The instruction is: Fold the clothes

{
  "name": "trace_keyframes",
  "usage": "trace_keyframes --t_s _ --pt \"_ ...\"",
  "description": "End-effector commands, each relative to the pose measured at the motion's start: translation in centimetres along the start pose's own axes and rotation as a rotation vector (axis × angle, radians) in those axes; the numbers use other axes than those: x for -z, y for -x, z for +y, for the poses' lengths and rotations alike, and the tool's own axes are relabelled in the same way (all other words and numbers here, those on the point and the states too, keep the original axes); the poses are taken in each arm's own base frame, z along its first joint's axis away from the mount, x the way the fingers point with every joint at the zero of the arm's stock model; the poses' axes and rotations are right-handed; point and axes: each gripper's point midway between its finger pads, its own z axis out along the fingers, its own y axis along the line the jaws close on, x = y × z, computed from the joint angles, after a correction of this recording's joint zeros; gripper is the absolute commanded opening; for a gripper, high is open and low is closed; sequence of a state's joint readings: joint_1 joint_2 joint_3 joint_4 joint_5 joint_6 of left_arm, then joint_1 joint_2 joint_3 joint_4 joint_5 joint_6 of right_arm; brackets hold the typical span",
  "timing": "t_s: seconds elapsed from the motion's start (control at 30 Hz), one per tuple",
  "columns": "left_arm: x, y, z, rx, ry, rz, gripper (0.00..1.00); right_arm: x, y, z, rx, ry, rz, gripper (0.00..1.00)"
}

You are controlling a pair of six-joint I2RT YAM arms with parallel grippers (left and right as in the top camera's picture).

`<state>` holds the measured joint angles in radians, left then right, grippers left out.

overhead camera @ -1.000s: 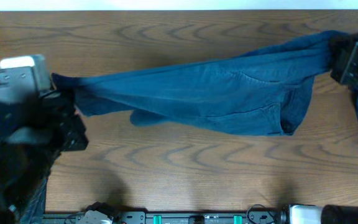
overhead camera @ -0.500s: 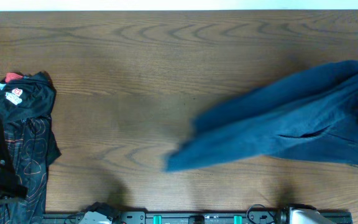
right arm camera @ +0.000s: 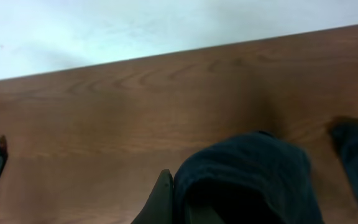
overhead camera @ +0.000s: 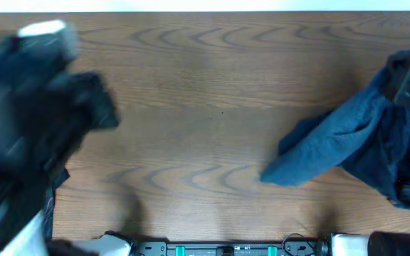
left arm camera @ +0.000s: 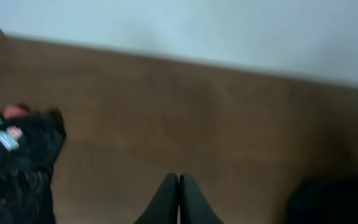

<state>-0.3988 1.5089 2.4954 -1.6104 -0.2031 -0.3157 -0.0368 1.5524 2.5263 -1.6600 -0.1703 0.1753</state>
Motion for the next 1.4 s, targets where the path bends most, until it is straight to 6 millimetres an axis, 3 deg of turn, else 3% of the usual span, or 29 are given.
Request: trace_keyframes --t_s 0.0,0.07,0.23,0.33,0.4,0.63,0.8,0.97,1.13,1.2,1.37 --pt "-4.9 -2.6 -0.9 -0.053 0.040 0.199 0.06 -2.3 0.6 2.5 0.038 0.091 0.028 0.01" --pt "-7.0 -3.0 -1.7 -0.064 0.038 0.250 0.06 -3.9 1.2 4.1 0.074 0.131 0.027 0.01" --pt "-11.5 -5.3 -6.7 -0.131 -0.165 0.430 0.06 -7.5 2.8 9.5 0.148 0.243 -0.011 0.01" --pt "-14.1 -6.9 -8.3 -0.135 -0.216 0.530 0.13 -9.1 2.9 10.1 0.147 0.210 -0.008 0.01" --pt "-16.3 -7.9 -9.0 -0.133 -0.218 0.589 0.23 -9.9 2.9 9.3 0.144 0.161 -0.005 0.01" --pt "-22.3 -10.3 -10.8 -0.123 -0.236 0.699 0.23 -10.3 4.1 6.2 0.116 0.052 -0.037 0.01" --pt "-24.9 -12.9 -13.5 -0.096 -0.370 0.820 0.23 -10.3 4.9 4.5 0.097 0.015 -0.056 0.01" --pt "-26.6 -16.6 -16.5 -0.072 -0.505 0.975 0.28 -10.2 5.4 3.1 0.091 -0.040 -0.071 0.01" --pt "-26.8 -19.8 -19.5 -0.069 -0.607 1.085 0.33 -10.1 5.6 1.6 0.083 -0.105 -0.080 0.01" --pt "-26.7 -20.8 -20.5 -0.078 -0.623 1.114 0.38 -10.1 5.8 0.9 0.074 -0.124 -0.084 0.01" --pt "-26.2 -21.9 -21.6 -0.111 -0.632 1.131 0.35 -9.7 6.2 -2.2 0.026 -0.186 -0.087 0.01"
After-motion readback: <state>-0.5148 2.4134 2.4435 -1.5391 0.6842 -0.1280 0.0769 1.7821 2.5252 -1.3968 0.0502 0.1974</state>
